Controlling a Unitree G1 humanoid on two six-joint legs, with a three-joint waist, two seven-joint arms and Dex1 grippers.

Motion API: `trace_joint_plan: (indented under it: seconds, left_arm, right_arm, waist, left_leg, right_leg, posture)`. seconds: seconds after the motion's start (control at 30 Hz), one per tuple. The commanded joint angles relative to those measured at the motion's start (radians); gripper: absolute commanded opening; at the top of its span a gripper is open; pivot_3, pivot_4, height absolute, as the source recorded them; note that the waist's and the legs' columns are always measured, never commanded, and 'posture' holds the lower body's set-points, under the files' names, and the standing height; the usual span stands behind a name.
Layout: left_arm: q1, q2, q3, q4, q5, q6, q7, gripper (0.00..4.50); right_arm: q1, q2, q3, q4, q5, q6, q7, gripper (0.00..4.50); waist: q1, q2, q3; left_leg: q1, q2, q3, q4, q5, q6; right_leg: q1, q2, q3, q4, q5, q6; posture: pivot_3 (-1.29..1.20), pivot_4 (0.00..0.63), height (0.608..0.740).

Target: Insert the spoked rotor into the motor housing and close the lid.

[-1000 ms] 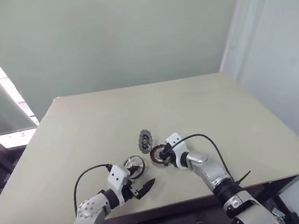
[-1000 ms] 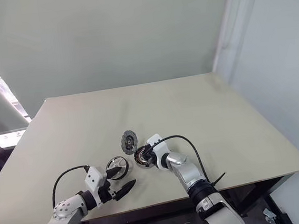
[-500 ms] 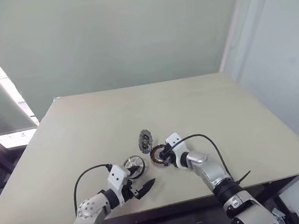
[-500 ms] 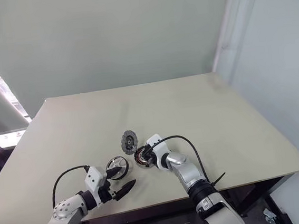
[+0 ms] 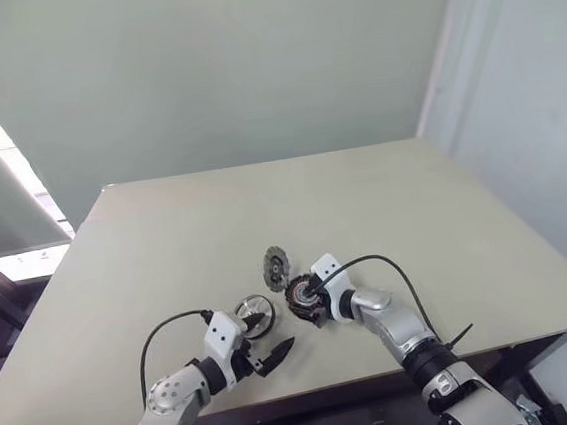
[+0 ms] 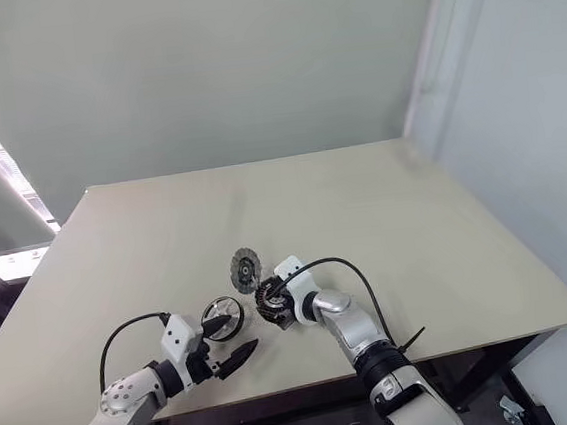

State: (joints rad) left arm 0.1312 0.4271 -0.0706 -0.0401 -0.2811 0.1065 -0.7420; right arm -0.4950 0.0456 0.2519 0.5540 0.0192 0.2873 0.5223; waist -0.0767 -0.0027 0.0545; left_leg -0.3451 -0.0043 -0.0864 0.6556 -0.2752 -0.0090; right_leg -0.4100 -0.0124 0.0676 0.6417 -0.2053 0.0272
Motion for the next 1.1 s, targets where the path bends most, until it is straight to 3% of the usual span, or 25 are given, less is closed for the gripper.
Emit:
trace_joint_plan:
  seconds: [0.03, 0.13, 0.23, 0.57, 0.6, 0.87, 1.1]
  left_arm:
    - [-0.014, 0.004, 0.006, -0.022, 0.007, -0.011, -0.002, 4.5]
    - [-0.013, 0.004, 0.006, -0.024, 0.007, -0.01, -0.003, 4.5]
    - [-0.012, 0.004, 0.007, -0.026, 0.008, -0.009, -0.004, 4.5]
    - [-0.013, 0.005, 0.007, -0.029, 0.009, -0.006, -0.007, 4.5]
    - [-0.013, 0.005, 0.007, -0.029, 0.009, -0.006, -0.007, 4.5]
    - [-0.003, 0.007, 0.014, -0.041, 0.007, -0.003, 0.0, 4.5]
    - [0.003, 0.002, 0.019, -0.046, 0.003, 0.001, 0.008, 4.5]
  right_arm:
    - [-0.006, 0.009, -0.03, -0.104, 0.047, 0.024, 0.02, 4.48]
    - [0.007, 0.003, -0.028, -0.169, 0.062, 0.045, 0.035, 4.48]
    - [0.023, -0.005, -0.023, -0.208, 0.056, 0.06, 0.026, 3.93]
    - [0.015, -0.001, 0.006, -0.118, 0.001, 0.01, -0.03, 0.2]
    - [0.01, 0.001, 0.009, -0.094, -0.006, 0.0, -0.035, 0.05]
    - [-0.017, 0.007, 0.027, 0.061, -0.046, -0.068, -0.042, 0.05]
    - [-0.007, 0.003, -0.002, -0.031, -0.003, -0.058, -0.006, 0.05]
  waist:
    - [0.0, 0.0, 0.0]
    - [0.0, 0.0, 0.0]
    - [0.0, 0.0, 0.0]
    - [0.0, 0.0, 0.0]
    - [0.0, 0.0, 0.0]
    - [-0.004, 0.0, 0.0]
    - [-0.005, 0.0, 0.0]
  left_leg:
    - [0.0, 0.0, 0.0, 0.0, 0.0, 0.0]
    - [0.0, 0.0, 0.0, -0.001, 0.0, 0.0]
    - [0.0, 0.0, 0.0, -0.001, 0.0, 0.0]
    - [0.0, 0.0, 0.0, -0.001, 0.0, 0.0]
    - [0.0, 0.0, 0.0, -0.002, 0.0, 0.0]
    - [0.001, 0.0, 0.0, -0.001, 0.0, 0.0]
    - [0.001, 0.0, 0.0, -0.002, 0.0, 0.0]
  right_leg:
    - [0.0, 0.0, 0.0, 0.0, 0.0, 0.0]
    - [-0.001, 0.0, 0.0, 0.0, 0.0, 0.0]
    - [-0.001, 0.0, 0.0, 0.0, 0.0, 0.0]
    - [-0.001, 0.0, 0.0, 0.0, 0.0, 0.0]
    - [-0.001, 0.0, 0.0, 0.0, 0.0, 0.0]
    - [0.0, 0.0, 0.0, 0.0, 0.0, 0.0]
    - [0.0, 0.0, 0.0, 0.0, 0.0, 0.0]
  posture:
    - [0.0, 0.0, 0.74]
    - [0.0, 0.0, 0.74]
    - [0.0, 0.0, 0.74]
    - [0.0, 0.0, 0.74]
    - [0.0, 0.0, 0.74]
    - [0.0, 0.0, 0.74]
    - [0.0, 0.0, 0.74]
